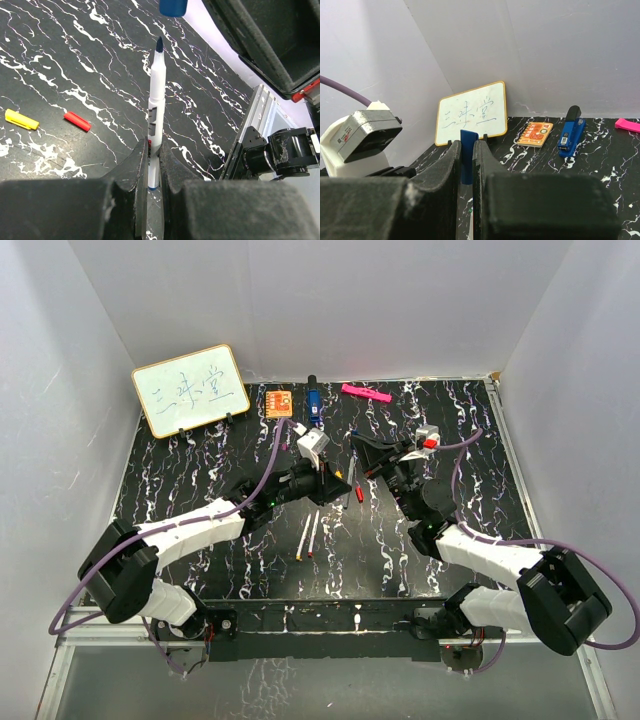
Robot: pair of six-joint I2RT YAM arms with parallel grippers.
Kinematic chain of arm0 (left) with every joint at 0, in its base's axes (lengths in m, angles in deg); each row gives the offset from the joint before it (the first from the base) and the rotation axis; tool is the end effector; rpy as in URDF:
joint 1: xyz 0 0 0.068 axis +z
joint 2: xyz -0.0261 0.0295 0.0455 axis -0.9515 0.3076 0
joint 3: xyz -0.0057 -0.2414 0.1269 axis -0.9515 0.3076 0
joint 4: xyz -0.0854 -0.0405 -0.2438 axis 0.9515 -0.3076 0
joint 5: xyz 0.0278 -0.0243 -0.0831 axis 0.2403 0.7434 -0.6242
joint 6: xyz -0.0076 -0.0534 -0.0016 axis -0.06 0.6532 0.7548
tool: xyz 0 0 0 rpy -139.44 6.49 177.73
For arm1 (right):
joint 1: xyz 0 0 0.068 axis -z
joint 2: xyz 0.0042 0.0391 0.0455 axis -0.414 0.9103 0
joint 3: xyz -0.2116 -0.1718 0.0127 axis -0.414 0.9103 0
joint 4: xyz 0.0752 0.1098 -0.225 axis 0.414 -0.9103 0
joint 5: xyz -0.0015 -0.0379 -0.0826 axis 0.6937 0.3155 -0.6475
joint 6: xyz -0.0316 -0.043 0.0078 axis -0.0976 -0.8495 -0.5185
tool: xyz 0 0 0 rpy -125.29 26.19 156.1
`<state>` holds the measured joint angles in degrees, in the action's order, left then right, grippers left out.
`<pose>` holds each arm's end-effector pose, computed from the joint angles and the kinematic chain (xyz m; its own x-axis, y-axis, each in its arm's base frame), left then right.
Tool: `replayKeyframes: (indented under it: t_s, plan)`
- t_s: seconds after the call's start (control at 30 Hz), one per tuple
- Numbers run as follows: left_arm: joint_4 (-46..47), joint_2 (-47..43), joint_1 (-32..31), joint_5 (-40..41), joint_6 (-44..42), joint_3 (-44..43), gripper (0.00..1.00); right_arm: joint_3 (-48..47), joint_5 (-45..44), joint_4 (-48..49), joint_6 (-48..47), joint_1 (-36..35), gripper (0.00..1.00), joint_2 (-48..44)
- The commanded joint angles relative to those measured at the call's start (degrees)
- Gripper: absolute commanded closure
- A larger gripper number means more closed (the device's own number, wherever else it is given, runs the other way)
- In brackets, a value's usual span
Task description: Insert the pens into the pen caps
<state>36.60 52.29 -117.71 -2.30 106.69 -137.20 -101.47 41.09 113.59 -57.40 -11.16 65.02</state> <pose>0.2184 -0.2384 0.2746 -0.4495 -0.1105 -0.8864 0.7712 0.4528 -0.4475 0.2041 0.1416 0.2814 0.0584 0.5177 -0.8536 -0.5658 0.7216 0.3989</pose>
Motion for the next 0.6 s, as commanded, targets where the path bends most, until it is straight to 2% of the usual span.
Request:
replayKeyframes:
  t_s: [0.0, 0.57]
  plan:
    - [1.8, -2.4, -0.3, -1.1, -0.6, -2.0, 1.00, -0.2, 0.2, 4.0, 0.1, 0.0, 1.00, 0.1]
    - [1.7, -3.9, -0.3, 0.3, -1.0, -2.2, 1.00, 0.1, 0.1, 3.0, 0.5, 0.1, 1.00, -0.5]
